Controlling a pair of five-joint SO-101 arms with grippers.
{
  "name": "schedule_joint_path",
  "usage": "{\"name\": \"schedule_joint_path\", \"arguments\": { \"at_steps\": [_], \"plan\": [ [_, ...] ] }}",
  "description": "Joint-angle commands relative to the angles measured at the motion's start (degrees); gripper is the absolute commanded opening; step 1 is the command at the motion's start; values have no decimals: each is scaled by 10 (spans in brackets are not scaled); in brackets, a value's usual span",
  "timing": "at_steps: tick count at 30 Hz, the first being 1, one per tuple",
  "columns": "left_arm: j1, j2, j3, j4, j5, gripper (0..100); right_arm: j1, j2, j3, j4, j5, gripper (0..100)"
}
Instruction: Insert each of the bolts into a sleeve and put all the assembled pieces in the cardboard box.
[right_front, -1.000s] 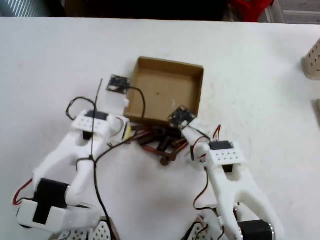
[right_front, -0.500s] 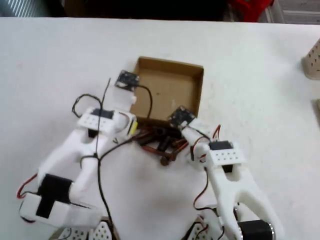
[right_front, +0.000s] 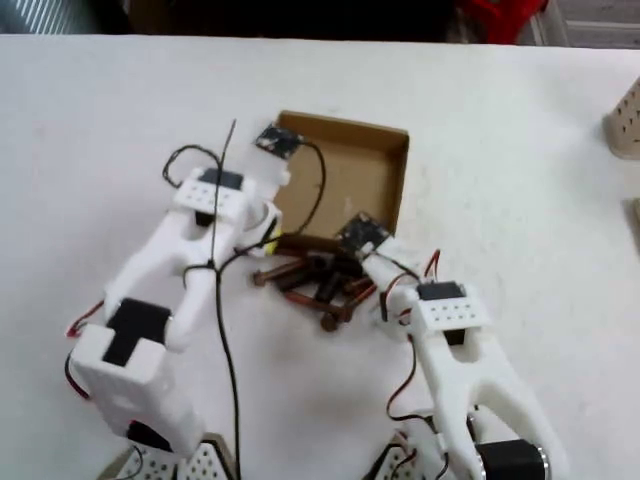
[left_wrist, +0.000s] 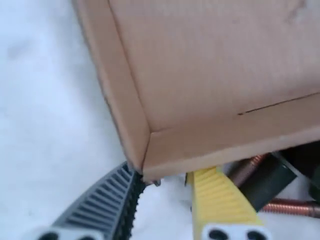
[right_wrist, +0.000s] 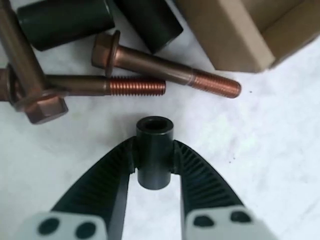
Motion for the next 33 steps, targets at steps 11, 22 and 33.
{"name": "schedule_joint_path", "arguments": {
  "at_steps": [11, 22, 33],
  "plan": [
    [-36, -79, 111, -4, -33, 217, -5, -10, -23, -7, 12, 18],
    [-12, -196, 155, -75, 3, 221, -6, -10, -23, -7, 12, 18],
    [60, -314, 295, -206, -2, 268, -15, -9, -22, -7, 12, 18]
  ]
}}
